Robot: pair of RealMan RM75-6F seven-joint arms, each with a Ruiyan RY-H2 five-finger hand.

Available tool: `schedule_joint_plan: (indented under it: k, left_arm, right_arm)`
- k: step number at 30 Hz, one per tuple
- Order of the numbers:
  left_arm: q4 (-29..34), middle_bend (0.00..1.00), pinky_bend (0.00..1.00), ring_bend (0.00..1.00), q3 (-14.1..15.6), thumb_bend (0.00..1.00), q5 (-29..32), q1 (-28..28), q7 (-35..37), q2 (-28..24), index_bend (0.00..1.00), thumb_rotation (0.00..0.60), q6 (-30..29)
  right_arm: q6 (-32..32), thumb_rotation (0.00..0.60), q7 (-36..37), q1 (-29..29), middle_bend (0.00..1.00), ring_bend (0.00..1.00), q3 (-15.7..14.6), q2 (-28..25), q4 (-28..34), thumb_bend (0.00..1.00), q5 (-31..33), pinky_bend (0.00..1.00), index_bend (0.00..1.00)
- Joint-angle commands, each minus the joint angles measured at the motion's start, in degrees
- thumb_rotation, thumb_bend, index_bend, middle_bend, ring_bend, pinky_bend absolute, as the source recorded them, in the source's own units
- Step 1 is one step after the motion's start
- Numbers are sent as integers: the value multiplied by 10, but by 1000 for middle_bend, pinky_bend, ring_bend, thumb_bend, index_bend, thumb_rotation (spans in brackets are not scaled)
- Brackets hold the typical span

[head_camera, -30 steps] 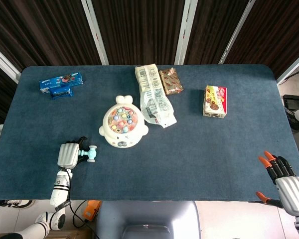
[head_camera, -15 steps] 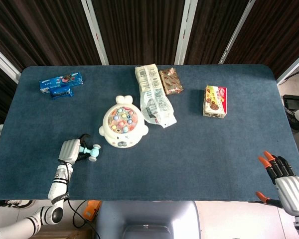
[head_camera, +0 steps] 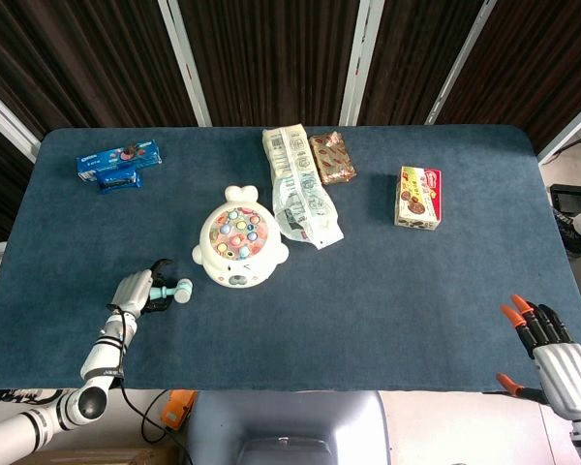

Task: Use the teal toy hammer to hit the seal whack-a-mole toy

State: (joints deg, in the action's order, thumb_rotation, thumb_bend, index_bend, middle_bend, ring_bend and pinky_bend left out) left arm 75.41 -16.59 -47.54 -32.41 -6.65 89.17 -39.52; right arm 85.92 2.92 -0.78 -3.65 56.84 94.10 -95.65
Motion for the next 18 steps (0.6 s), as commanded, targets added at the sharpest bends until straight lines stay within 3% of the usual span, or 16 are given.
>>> schedule_joint_plan:
  k: [1, 10, 18]
  left_arm:
    - [27, 272, 214, 203, -8, 425, 31, -16, 11, -28, 167, 600, 22]
    - [27, 262, 188, 191, 8, 426, 56, -33, 23, -39, 163, 599, 21]
    - [30, 245, 172, 172, 21, 423, 27, -29, 48, -48, 156, 600, 12]
  right_arm:
    - [3, 600, 1, 1, 0, 0, 0, -1, -1, 299, -1, 0, 0]
    - [3, 600, 1, 1, 0, 0, 0, 0, -1, 299, -1, 0, 0]
    - [-1, 600, -5, 0, 0, 0, 0, 1, 1, 299, 2, 0, 0]
